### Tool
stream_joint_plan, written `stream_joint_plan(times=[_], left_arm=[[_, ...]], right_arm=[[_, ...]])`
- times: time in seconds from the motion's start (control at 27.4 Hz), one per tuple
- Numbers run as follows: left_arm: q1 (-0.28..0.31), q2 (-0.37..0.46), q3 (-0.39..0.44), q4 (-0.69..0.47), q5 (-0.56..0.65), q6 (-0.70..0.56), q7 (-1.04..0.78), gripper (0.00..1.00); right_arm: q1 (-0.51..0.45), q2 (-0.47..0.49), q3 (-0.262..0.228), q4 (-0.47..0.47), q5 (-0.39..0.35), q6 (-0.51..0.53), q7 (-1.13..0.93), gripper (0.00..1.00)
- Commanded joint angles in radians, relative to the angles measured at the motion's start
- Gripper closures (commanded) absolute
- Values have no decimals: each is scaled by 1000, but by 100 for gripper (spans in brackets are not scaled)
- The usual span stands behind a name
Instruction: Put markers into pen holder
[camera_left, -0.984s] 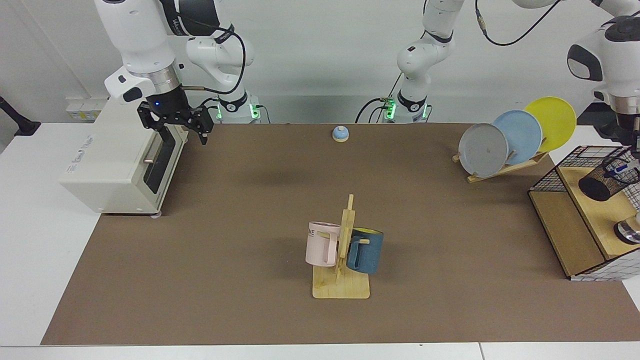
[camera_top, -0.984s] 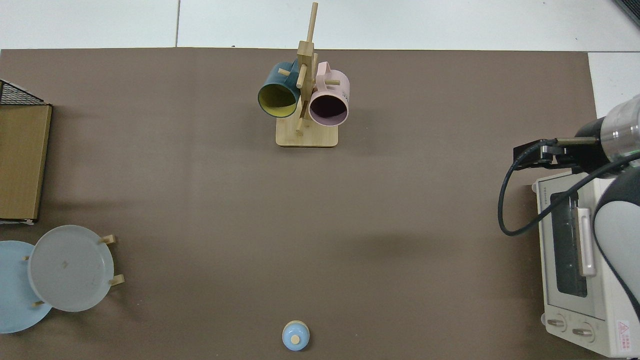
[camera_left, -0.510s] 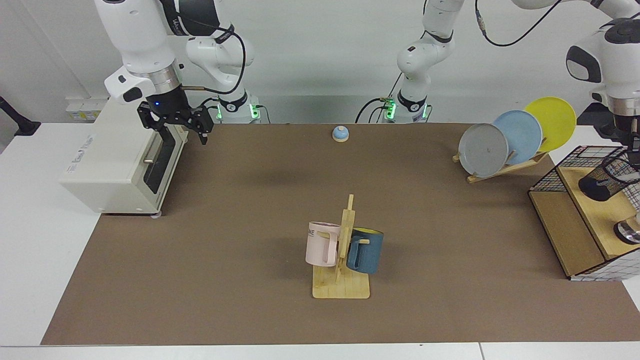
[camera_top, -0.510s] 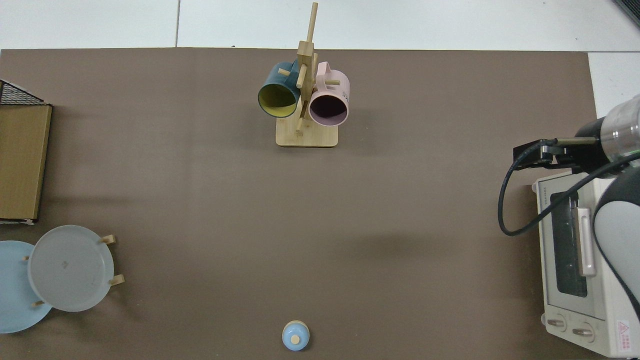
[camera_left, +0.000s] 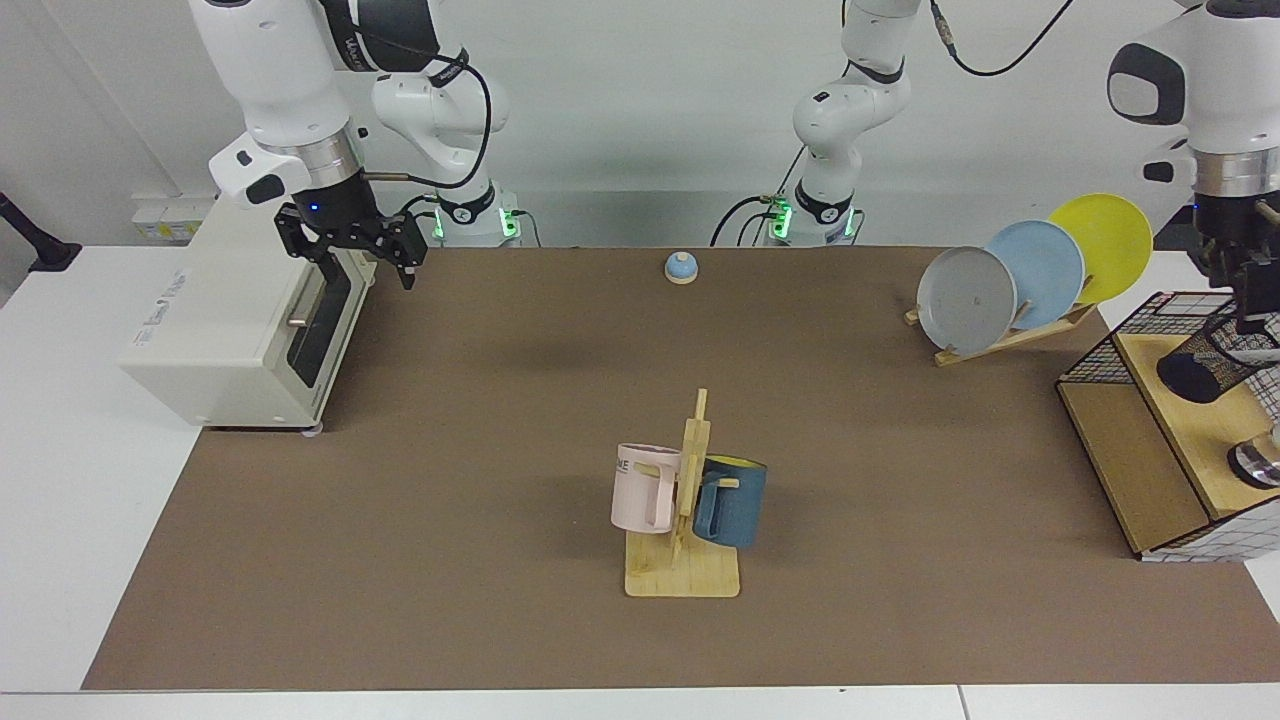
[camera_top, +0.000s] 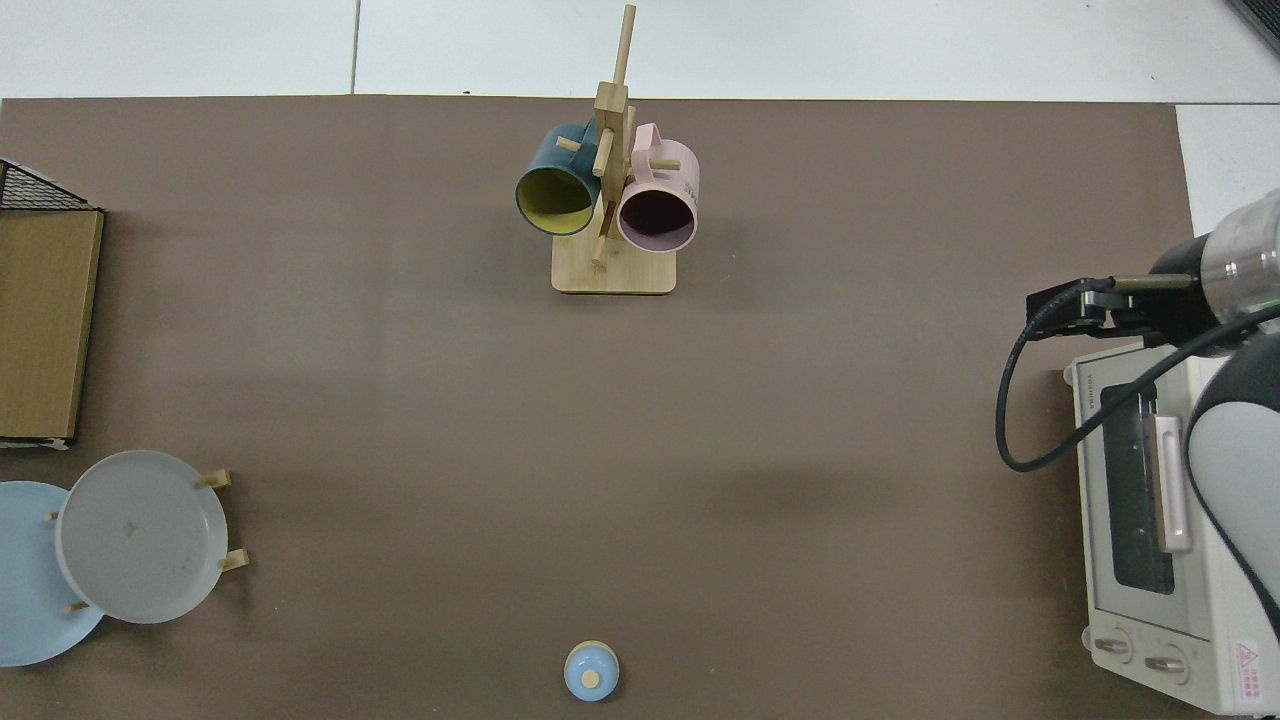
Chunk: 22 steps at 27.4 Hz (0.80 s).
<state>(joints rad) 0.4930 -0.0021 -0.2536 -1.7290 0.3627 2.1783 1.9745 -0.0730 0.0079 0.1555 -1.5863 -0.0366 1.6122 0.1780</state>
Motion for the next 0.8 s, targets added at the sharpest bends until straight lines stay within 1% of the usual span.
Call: stream_joint_plan(times=[0.0, 0.18, 0.4, 0.58, 0.77], left_arm=[[-48, -19, -33, -4, -56, -95, -279, 0], [-70, -25, -87, -4, -152, -167, -584, 0], [-70, -29, -157, -4, -211, -235, -919, 0], [-70, -33, -214, -4, -267, -285, -1244, 0], [-70, -35, -243, -3, -315, -324, -1480, 0]], right_arm=[[-24, -25, 13, -34, 23, 26, 9, 0], [-24, -25, 13, -32, 23, 26, 9, 0], [-24, -25, 13, -34, 23, 26, 9, 0], [-24, -25, 13, -32, 23, 26, 9, 0], [-24, -25, 13, -32, 23, 26, 9, 0]])
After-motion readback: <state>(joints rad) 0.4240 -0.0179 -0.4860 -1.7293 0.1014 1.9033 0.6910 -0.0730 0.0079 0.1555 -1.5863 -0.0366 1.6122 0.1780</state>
